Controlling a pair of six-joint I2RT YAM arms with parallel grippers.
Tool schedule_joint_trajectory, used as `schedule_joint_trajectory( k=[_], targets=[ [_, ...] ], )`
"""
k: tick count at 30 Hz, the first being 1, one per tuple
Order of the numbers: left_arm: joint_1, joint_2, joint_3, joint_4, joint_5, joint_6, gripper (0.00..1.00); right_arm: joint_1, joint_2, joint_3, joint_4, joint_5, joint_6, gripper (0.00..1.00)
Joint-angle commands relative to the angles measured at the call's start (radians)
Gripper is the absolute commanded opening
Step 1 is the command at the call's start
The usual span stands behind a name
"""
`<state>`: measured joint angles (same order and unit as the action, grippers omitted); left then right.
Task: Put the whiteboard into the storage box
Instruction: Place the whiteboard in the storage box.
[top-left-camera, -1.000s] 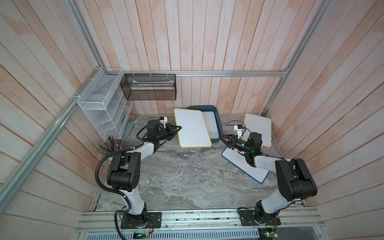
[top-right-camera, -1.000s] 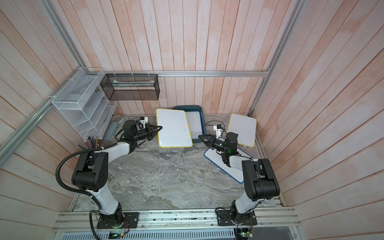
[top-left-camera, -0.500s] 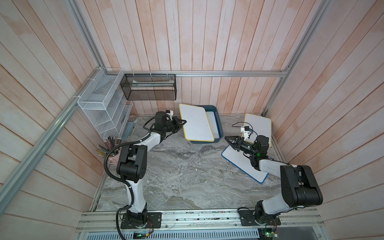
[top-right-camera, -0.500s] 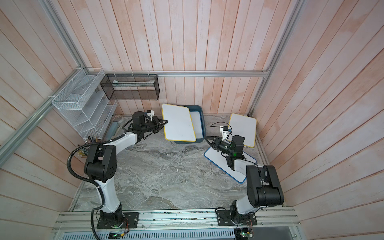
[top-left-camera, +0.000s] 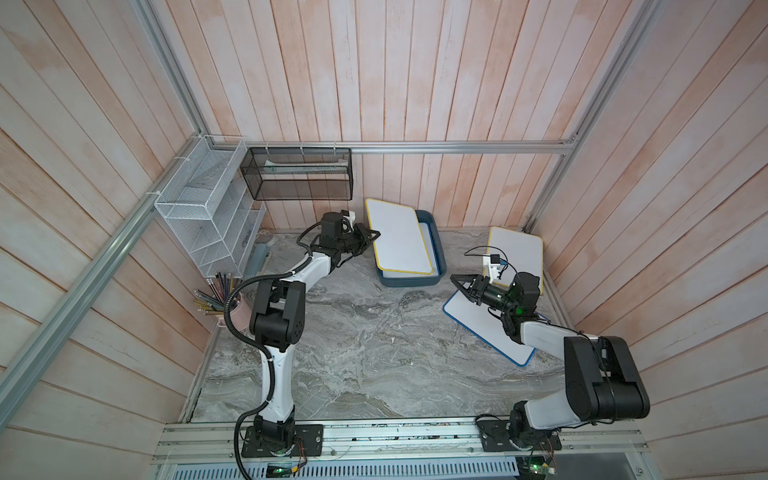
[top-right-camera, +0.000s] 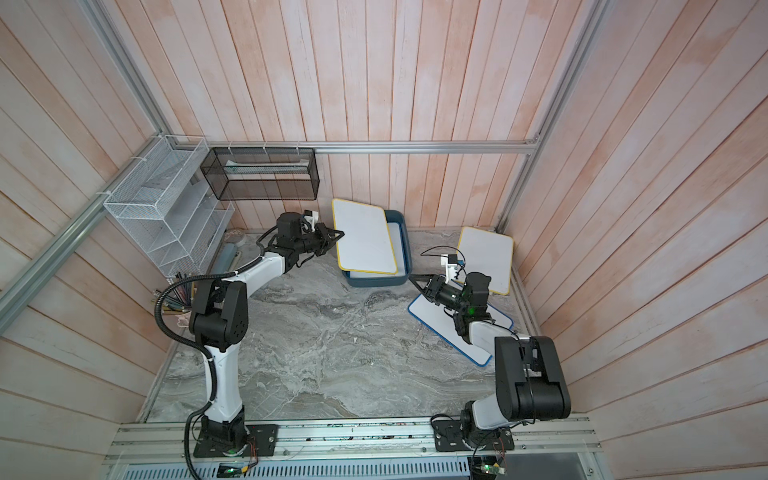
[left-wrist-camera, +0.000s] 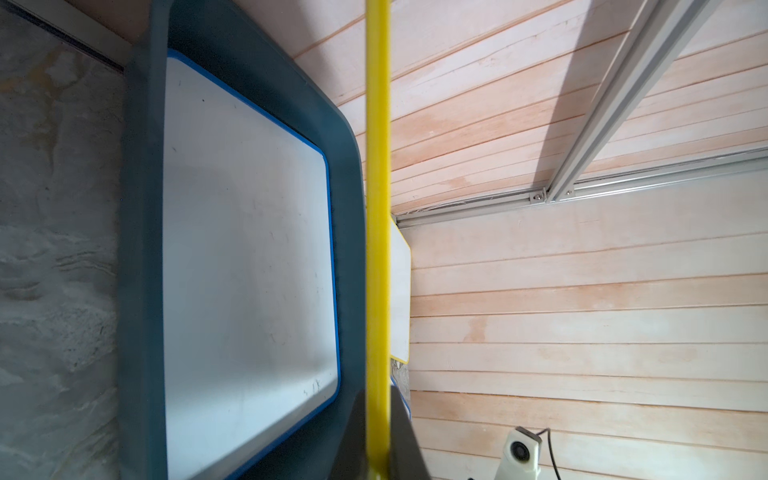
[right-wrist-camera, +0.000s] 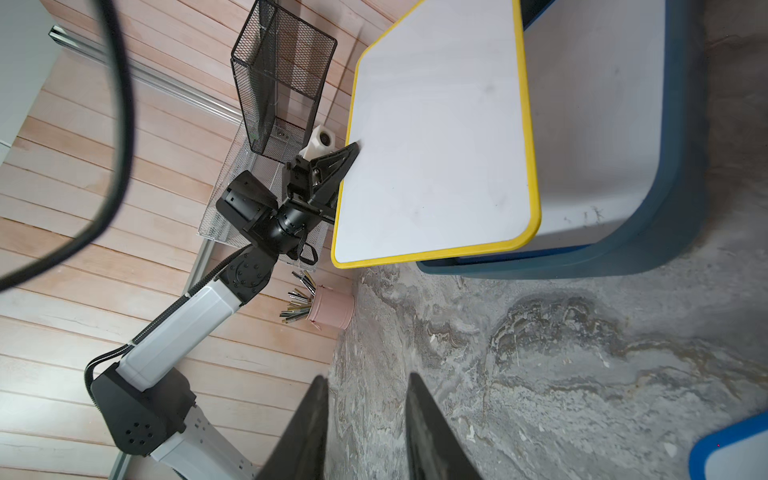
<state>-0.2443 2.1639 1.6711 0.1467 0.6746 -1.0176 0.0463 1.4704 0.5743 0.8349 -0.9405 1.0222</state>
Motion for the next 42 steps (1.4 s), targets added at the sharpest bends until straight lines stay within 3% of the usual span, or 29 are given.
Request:
schedule_joint_trajectory(
  k=[1, 12, 21, 42],
  targets=[
    [-0.010, 0.034, 0.089, 0.026, 0.020, 0.019, 0.00, -0.014, -0.035, -0.008, -0.045, 0.006, -0.041, 0.33],
    [-0.039, 0.135, 0.190, -0.001, 0.033, 0.004, 0.00, -0.046, -0.111, 0.003, -0.229, 0.052, -0.144, 0.33],
    [-0.043, 0.226, 0.342, -0.126, 0.063, 0.060, 0.00, -0.046, -0.113, -0.015, -0.241, 0.067, -0.146, 0.33],
    [-0.044, 0.360, 0.460, -0.169, 0.089, 0.034, 0.00, -0.046, -0.134, -0.025, -0.258, 0.083, -0.142, 0.33]
  ],
)
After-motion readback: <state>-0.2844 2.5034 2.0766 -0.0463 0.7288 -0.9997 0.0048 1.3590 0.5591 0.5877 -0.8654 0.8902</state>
